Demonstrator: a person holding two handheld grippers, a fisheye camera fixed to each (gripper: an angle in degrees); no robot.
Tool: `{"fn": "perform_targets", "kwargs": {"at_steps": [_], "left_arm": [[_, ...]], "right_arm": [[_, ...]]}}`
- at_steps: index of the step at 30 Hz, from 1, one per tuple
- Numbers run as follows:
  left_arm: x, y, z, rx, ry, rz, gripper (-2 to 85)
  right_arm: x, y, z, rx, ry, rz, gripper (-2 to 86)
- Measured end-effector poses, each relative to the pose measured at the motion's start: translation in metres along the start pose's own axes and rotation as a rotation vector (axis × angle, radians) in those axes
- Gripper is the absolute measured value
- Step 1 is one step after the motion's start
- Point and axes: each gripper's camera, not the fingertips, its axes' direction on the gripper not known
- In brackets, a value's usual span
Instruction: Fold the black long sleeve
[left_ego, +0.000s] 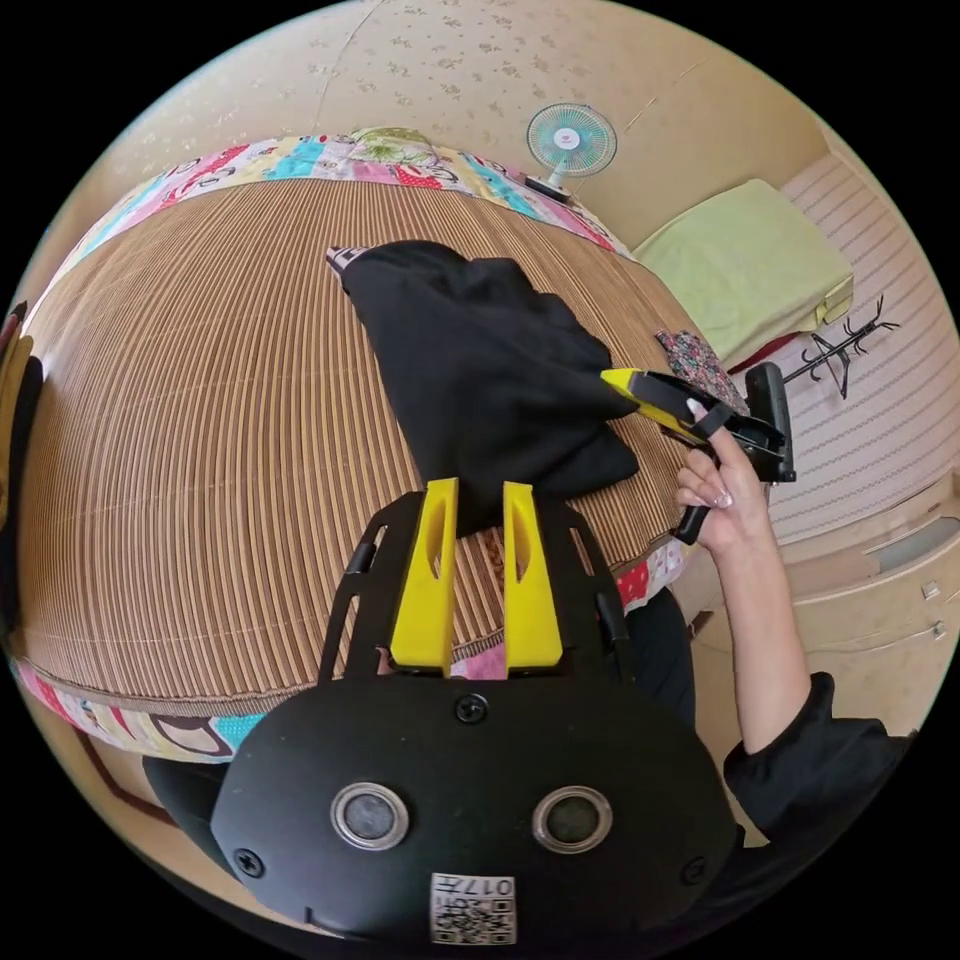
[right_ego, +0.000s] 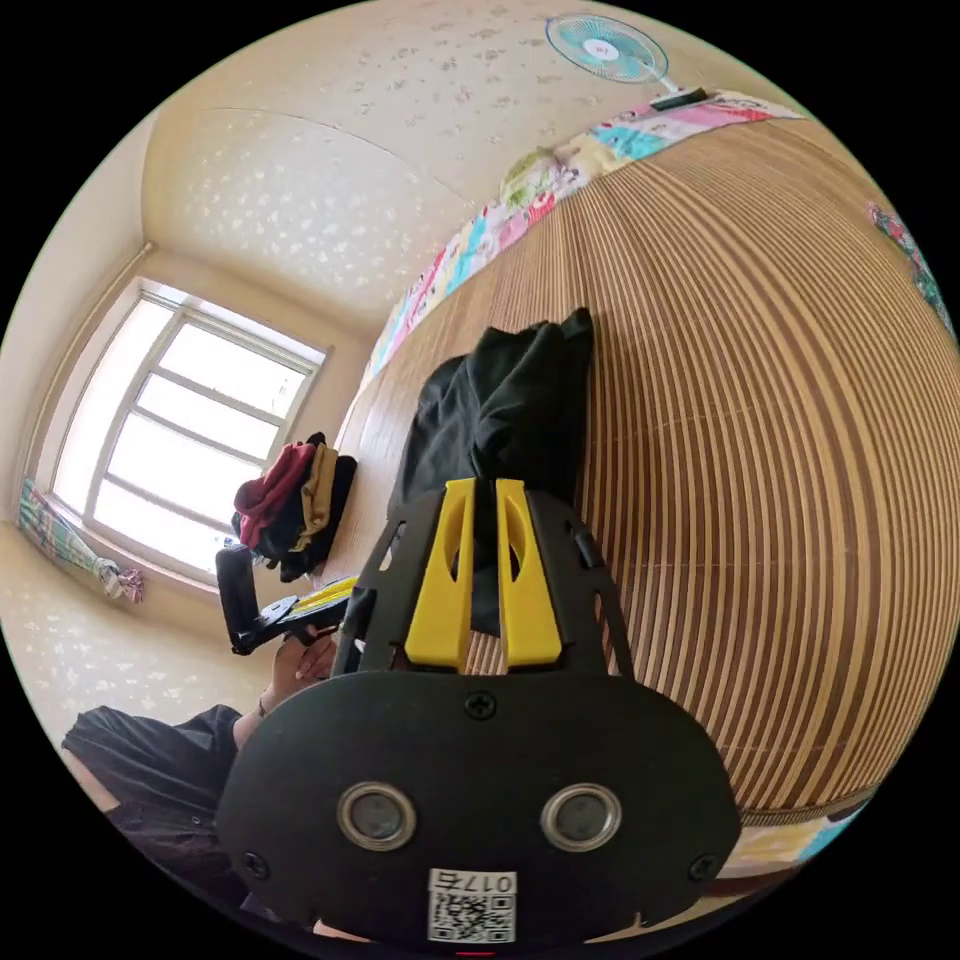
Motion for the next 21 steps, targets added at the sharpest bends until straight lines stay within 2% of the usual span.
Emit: {"fn": "perform_targets", "kwargs": {"at_steps": [4, 7, 9, 11, 16, 21], "left_arm": [[-0.028, 0.013, -0.01, 0.029, 0.056, -0.057, 0.5], [-0.054, 0.026, -0.015, 0.097, 0.146, -0.156, 4.3], [-0.069, 0.024, -0.003, 0.076, 0.23, -0.224, 10.8], [-0.071, 0.018, 0.013, 0.032, 0.31, -0.226, 11.4], [-0.065, 0.013, 0.034, -0.035, 0.363, -0.253, 4.5], [-0.02, 0.046, 0.009, -0.068, 0.569, -0.05, 3.2]], "right_arm": [[-0.019, 0.041, -0.05, 0.105, 0.076, -0.033, 2.9], [0.016, 0.065, -0.05, 0.074, 0.16, 0.076, 3.1], [0.047, 0.079, -0.06, 0.084, 0.065, 0.174, 4.5], [0.057, 0.091, -0.073, 0.126, -0.007, 0.23, 6.7], [0.07, 0.109, -0.073, 0.059, -0.235, 0.338, 14.9], [0.089, 0.118, -0.071, 0.055, -0.489, 0.449, 20.6]]}}
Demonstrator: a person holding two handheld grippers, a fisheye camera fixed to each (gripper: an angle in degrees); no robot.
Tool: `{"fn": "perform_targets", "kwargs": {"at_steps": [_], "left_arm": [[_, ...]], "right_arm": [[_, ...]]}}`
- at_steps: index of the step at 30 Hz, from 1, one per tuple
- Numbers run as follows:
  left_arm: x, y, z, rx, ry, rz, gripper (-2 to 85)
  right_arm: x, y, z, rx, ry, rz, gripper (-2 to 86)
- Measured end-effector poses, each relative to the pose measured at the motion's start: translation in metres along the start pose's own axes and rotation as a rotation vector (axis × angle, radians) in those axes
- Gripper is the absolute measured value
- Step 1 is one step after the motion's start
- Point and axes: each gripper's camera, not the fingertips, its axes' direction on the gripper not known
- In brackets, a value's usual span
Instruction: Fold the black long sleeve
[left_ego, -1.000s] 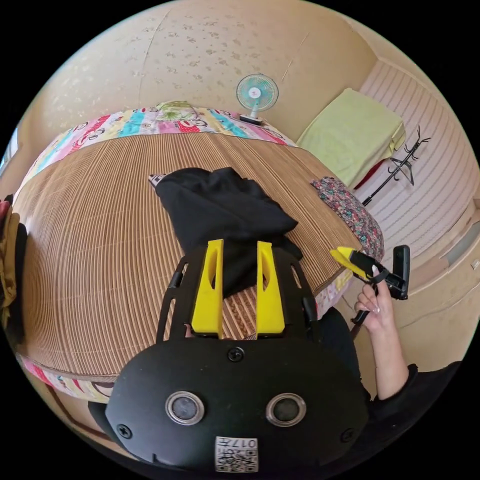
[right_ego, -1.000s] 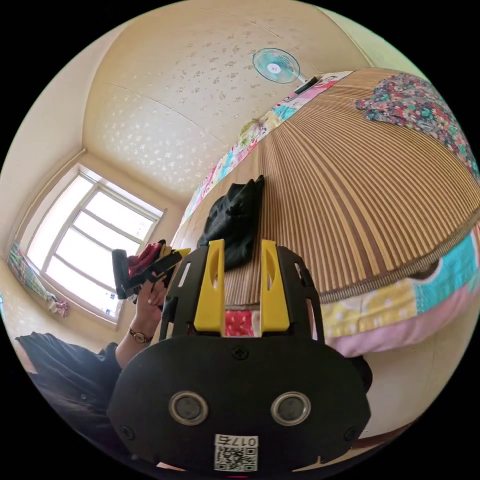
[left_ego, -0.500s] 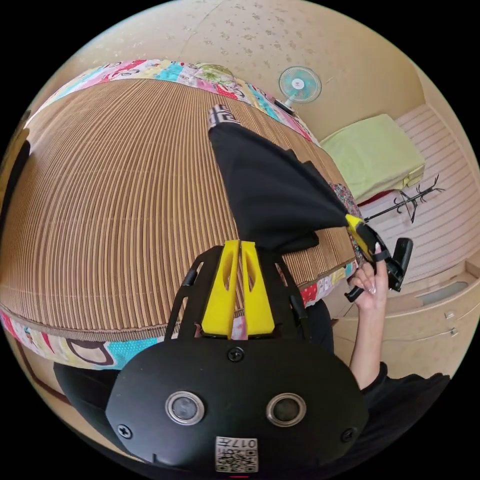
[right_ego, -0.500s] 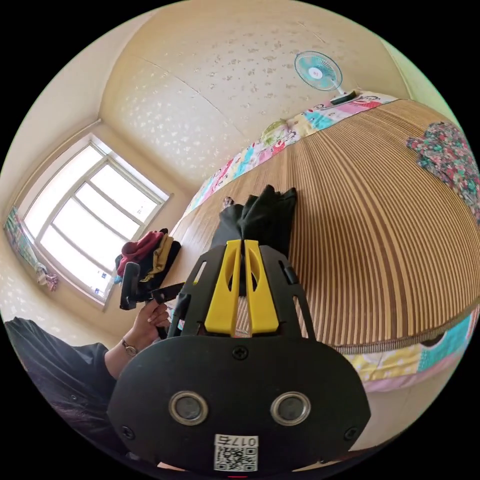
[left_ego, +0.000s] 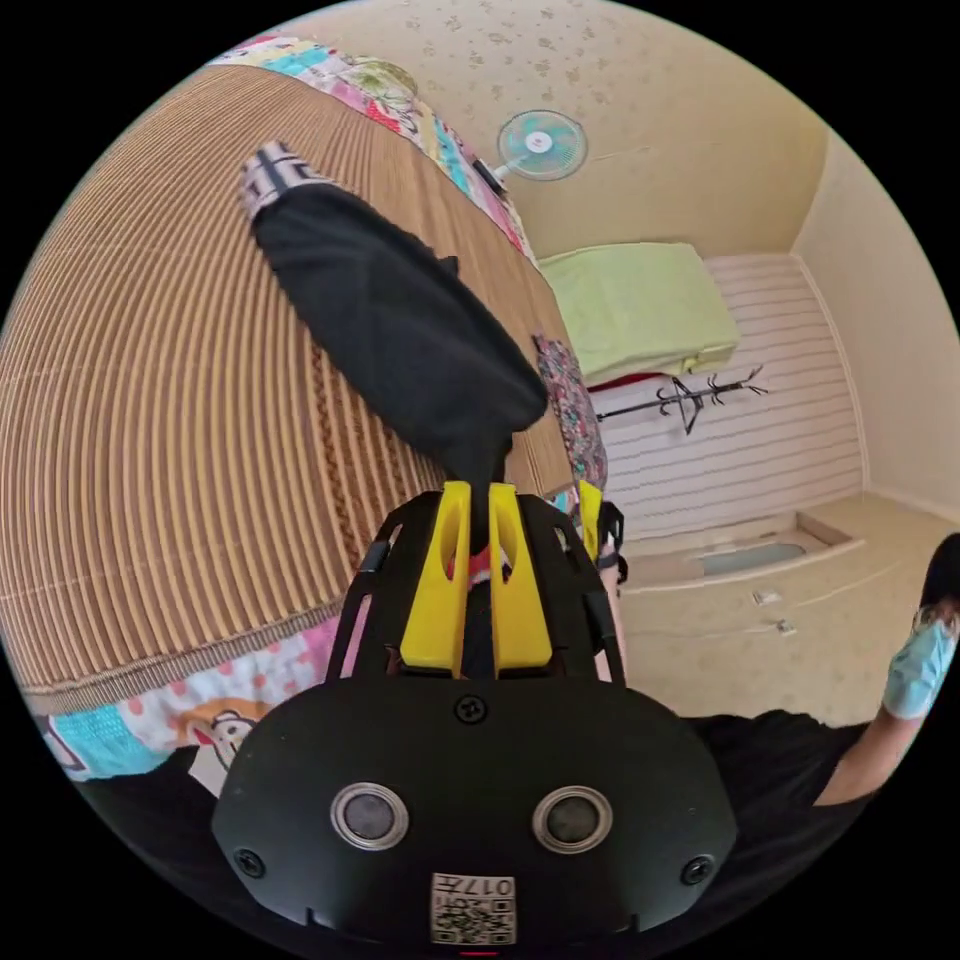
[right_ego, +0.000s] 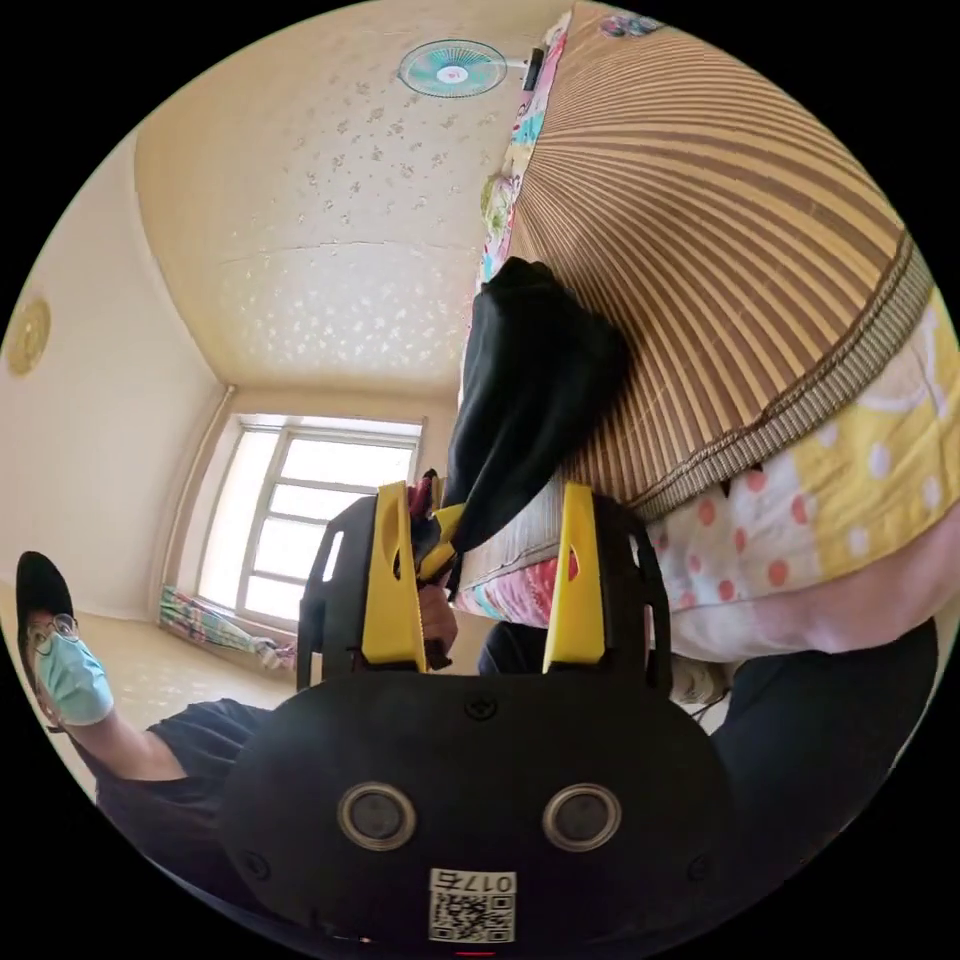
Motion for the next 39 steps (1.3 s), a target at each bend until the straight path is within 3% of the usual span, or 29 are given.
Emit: {"fn": "perform_targets", "kwargs": {"at_steps": [4, 6, 11, 16, 19, 22, 24, 26, 31, 39], "left_arm": [[0.055, 0.045, 0.008, -0.128, -0.039, 0.195, 3.1], [0.084, 0.075, 0.011, -0.159, -0.121, 0.291, 3.3], [0.123, 0.1, -0.012, -0.037, -0.225, 0.386, 4.6], [0.136, 0.101, -0.031, -0.002, -0.265, 0.405, 6.7], [0.128, 0.104, -0.04, 0.002, -0.251, 0.367, 7.0], [0.112, 0.109, -0.046, -0.002, -0.251, 0.288, 7.8], [0.099, 0.114, -0.052, 0.002, -0.259, 0.225, 7.9], [0.09, 0.117, -0.057, 0.018, -0.271, 0.186, 8.0], [0.075, 0.115, -0.072, 0.047, -0.317, 0.095, 8.6], [0.085, 0.077, -0.118, 0.192, -0.546, 0.022, 15.5]], "right_arm": [[0.005, -0.007, 0.018, -0.102, -0.073, 0.037, 19.7], [0.001, -0.008, 0.021, -0.095, -0.099, -0.034, 12.1], [-0.052, -0.046, 0.007, -0.049, -0.171, -0.29, 7.4], [-0.131, -0.094, -0.068, 0.123, 0.015, -0.546, 7.8], [-0.121, -0.117, -0.143, 0.331, 0.172, -0.435, 8.6], [-0.077, -0.112, -0.22, 0.527, 0.457, -0.225, 10.0], [-0.05, -0.075, -0.259, 0.645, 0.684, -0.091, 10.5], [-0.036, -0.041, -0.266, 0.679, 0.768, -0.074, 10.6], [-0.005, 0.007, -0.21, 0.576, 0.904, -0.082, 12.4], [-0.022, -0.014, 0.004, 0.23, 0.931, -0.371, 18.5]]}}
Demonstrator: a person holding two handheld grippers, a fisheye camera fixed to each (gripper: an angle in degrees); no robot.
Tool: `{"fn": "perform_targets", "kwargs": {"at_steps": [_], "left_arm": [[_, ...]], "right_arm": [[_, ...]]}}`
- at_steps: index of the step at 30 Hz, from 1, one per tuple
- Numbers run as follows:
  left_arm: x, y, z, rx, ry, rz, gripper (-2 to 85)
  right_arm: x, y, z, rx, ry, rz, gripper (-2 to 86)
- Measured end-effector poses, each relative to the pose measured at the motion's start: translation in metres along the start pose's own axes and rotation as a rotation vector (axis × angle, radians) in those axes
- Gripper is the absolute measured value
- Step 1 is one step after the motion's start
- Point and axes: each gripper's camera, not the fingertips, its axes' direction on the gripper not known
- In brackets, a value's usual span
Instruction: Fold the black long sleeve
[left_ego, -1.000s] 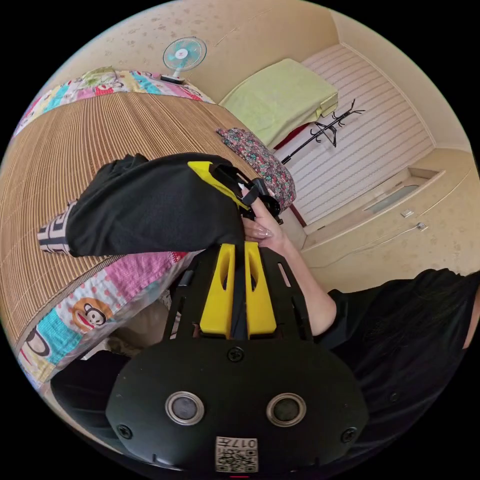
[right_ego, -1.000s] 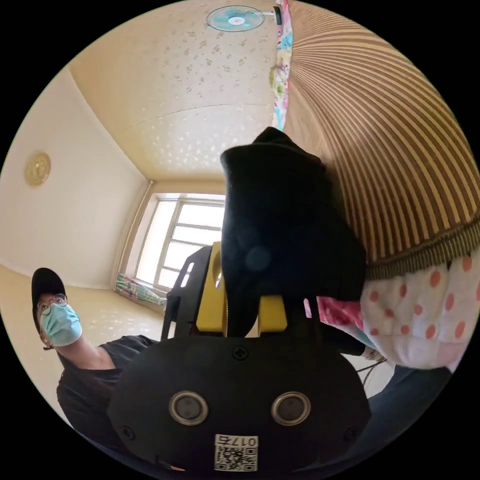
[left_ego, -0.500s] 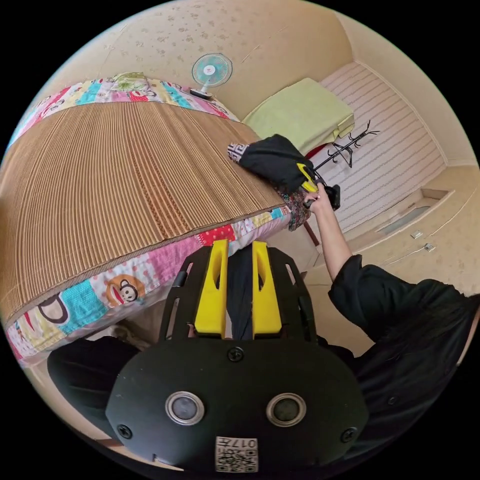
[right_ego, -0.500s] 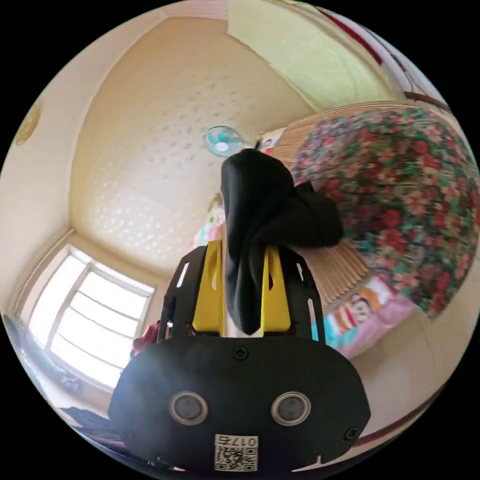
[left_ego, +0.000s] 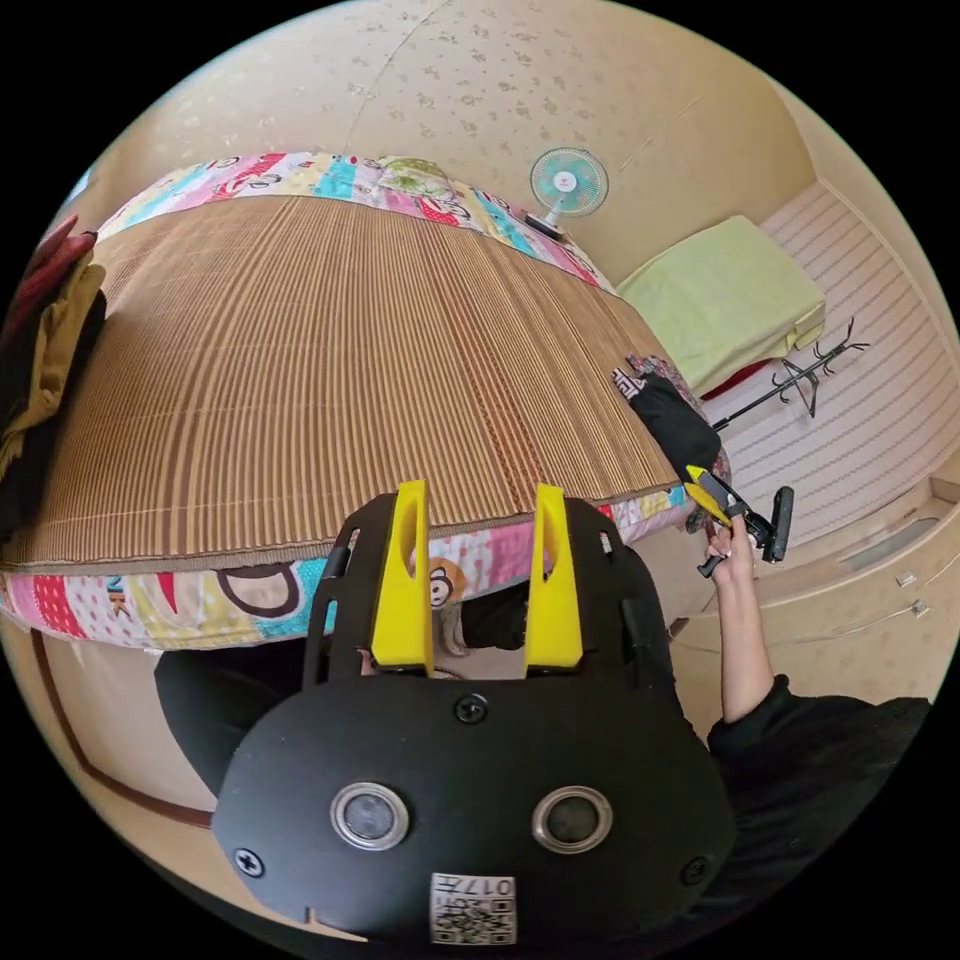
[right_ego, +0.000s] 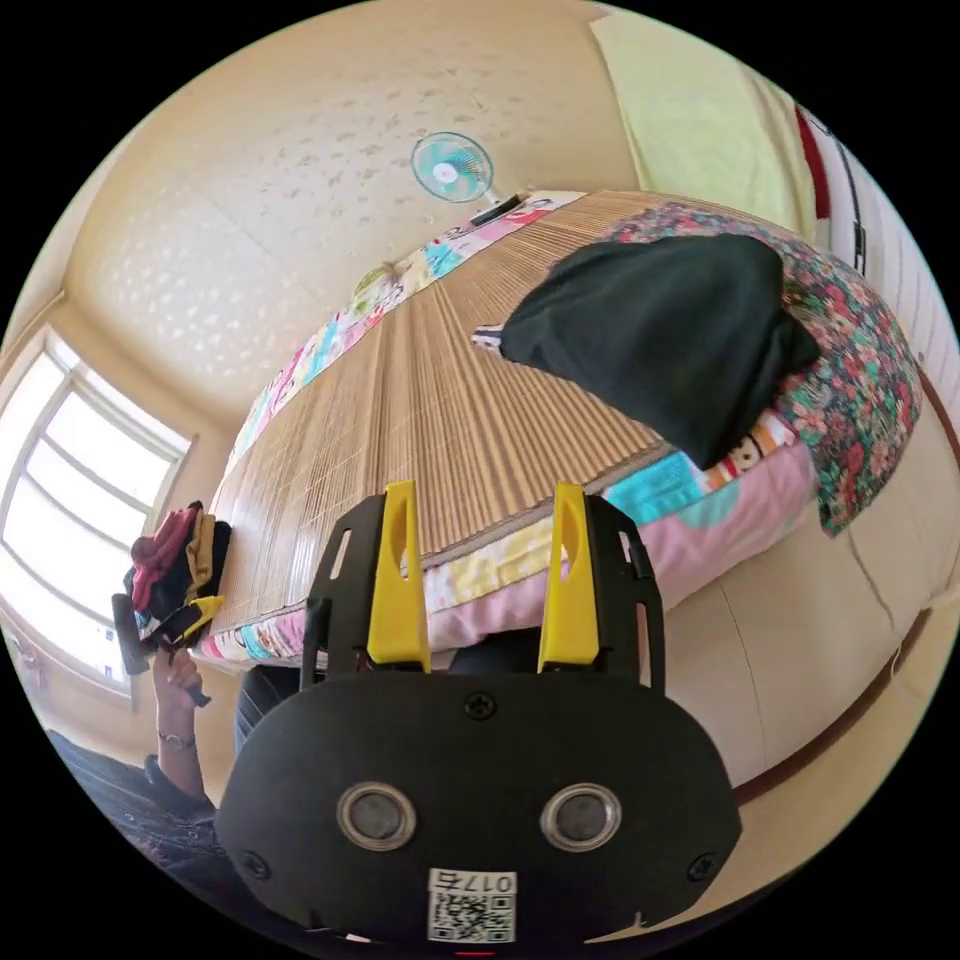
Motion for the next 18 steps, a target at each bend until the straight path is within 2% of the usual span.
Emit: {"fn": "perform_targets", "kwargs": {"at_steps": [8, 12, 18], "left_arm": [[-0.027, -0.052, -0.026, 0.068, -0.224, -0.069, 20.2], [-0.046, -0.096, -0.025, 0.08, -0.317, -0.083, 20.9], [-0.064, -0.145, -0.021, 0.107, -0.46, -0.098, 20.9]], "right_arm": [[-0.169, -0.002, 0.13, -0.157, -0.141, -0.268, 23.6], [-0.249, 0.004, 0.197, -0.193, -0.092, -0.38, 24.4], [-0.319, 0.015, 0.276, -0.194, 0.025, -0.433, 24.3]]}}
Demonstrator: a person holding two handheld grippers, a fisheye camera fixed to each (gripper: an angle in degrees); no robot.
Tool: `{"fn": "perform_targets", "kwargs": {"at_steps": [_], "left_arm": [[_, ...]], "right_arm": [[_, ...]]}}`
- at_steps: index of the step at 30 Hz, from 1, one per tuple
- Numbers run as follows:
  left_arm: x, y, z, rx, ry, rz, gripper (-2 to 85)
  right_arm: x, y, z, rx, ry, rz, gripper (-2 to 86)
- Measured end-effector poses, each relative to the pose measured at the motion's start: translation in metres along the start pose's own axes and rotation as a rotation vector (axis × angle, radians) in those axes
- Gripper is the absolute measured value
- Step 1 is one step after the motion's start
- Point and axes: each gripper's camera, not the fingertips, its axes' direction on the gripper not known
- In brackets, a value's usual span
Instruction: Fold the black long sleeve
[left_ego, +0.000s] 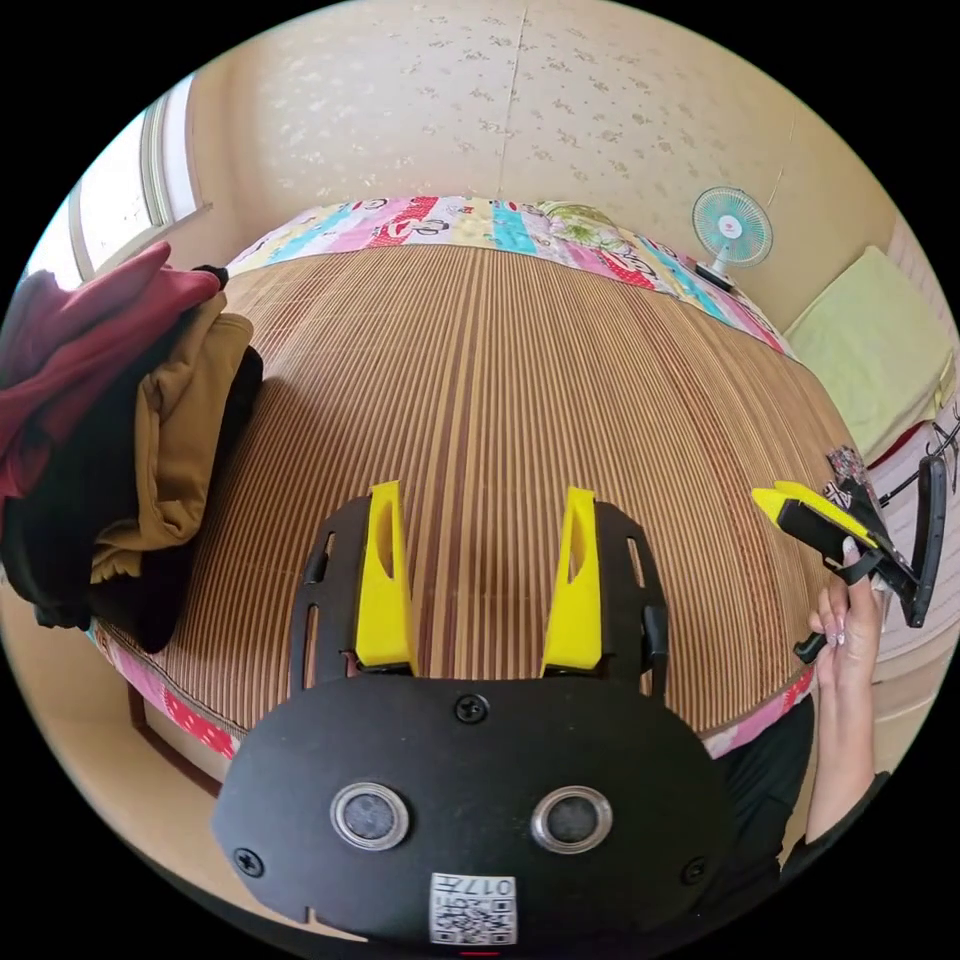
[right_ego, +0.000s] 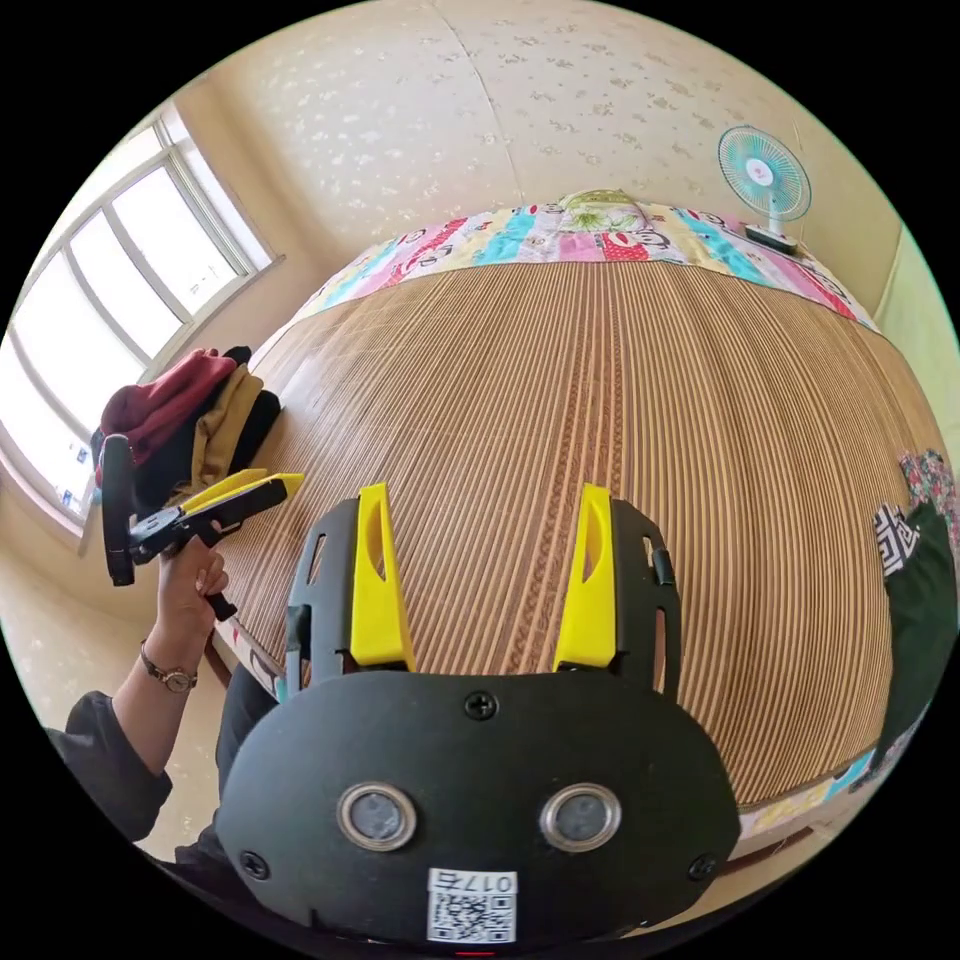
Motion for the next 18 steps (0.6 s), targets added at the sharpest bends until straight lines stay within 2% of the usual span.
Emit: {"fn": "perform_targets", "kwargs": {"at_steps": [7, 9, 18], "left_arm": [[-0.002, -0.023, 0.006, -0.049, 0.007, -0.073, 21.4], [0.01, -0.026, -0.01, -0.026, -0.027, -0.055, 21.4], [0.036, -0.05, -0.067, -0.038, -0.082, -0.032, 21.3]], "right_arm": [[-0.033, 0.018, 0.055, -0.018, 0.145, 0.01, 24.6], [-0.034, 0.033, 0.075, -0.074, 0.148, 0.048, 25.1], [-0.067, 0.075, 0.085, -0.125, 0.244, -0.003, 26.2]]}}
